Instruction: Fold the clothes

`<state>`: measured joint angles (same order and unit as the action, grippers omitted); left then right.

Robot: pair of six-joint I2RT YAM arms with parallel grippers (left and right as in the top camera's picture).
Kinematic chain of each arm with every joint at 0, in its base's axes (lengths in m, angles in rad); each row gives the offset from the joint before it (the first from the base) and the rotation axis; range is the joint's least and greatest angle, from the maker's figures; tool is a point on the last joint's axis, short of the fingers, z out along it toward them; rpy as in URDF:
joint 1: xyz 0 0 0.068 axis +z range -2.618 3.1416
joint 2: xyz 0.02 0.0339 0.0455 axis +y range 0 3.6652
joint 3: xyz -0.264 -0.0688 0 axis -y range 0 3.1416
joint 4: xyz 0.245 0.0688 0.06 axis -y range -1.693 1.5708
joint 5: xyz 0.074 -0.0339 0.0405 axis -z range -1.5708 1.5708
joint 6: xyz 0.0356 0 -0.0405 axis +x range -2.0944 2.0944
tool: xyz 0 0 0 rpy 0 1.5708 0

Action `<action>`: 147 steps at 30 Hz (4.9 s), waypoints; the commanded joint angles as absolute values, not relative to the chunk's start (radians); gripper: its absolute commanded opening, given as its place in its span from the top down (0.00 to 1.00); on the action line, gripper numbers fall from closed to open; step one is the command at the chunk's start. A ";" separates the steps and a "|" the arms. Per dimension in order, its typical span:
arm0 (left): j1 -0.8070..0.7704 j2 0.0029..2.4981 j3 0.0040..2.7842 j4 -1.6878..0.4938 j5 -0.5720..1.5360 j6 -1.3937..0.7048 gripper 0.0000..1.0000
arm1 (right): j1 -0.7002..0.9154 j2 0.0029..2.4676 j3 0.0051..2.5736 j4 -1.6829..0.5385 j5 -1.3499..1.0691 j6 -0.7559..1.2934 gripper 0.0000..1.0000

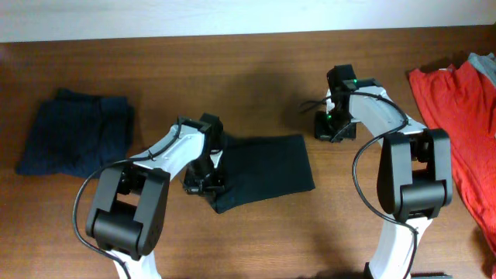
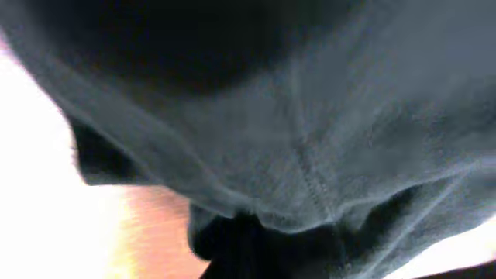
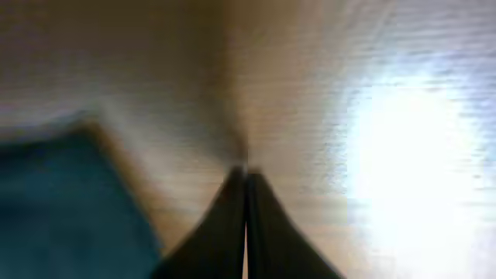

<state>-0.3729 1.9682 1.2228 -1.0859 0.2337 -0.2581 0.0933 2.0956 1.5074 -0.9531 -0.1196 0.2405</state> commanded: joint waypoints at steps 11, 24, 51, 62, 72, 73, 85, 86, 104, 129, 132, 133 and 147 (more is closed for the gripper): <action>-0.370 1.982 1.550 -1.045 0.051 -0.201 0.21 | 0.117 1.970 1.534 -1.269 -0.306 0.097 0.96; -0.370 2.127 1.537 -0.996 0.108 -0.050 0.80 | 0.222 1.971 1.283 -1.032 -0.296 0.112 0.95; -0.336 2.250 2.214 -1.448 -0.113 -0.093 0.49 | 0.150 1.792 1.291 -1.042 -0.360 0.049 0.75; -0.217 2.169 2.669 -1.688 -0.101 -0.123 0.38 | -0.009 1.810 1.312 -1.055 -0.521 -0.076 0.14; -0.078 1.844 2.669 -1.688 -0.112 -0.119 0.27 | -0.007 2.006 1.312 -1.040 -0.552 -0.128 0.13; -0.063 1.810 2.669 -1.688 -0.112 -0.119 0.26 | -0.007 2.024 1.312 -1.039 -0.578 -0.151 0.13; -0.017 1.636 2.669 -1.687 -0.112 -0.119 0.18 | 0.089 2.083 1.312 -0.986 -0.711 -0.202 0.17; -0.017 1.636 2.669 -1.687 -0.112 -0.119 0.17 | 0.099 2.083 1.312 -0.977 -0.710 -0.202 0.23; -0.017 1.636 2.669 -1.687 -0.109 -0.119 0.14 | 0.009 1.916 1.313 -1.045 -0.107 0.111 0.91; -0.017 1.636 2.669 -1.687 -0.109 -0.119 0.13 | 0.504 1.754 1.365 -1.011 0.004 0.246 0.87; -0.017 1.636 2.669 -1.687 -0.108 -0.119 0.13 | 0.546 1.760 1.365 -0.989 0.000 0.296 0.87; -0.017 1.636 2.669 -1.687 -0.108 -0.119 0.13 | 0.556 1.760 1.365 -0.981 -0.004 0.297 0.87; -0.017 1.637 2.610 -1.687 -0.094 -0.119 0.13 | 0.611 1.741 1.495 -1.074 0.078 0.289 0.93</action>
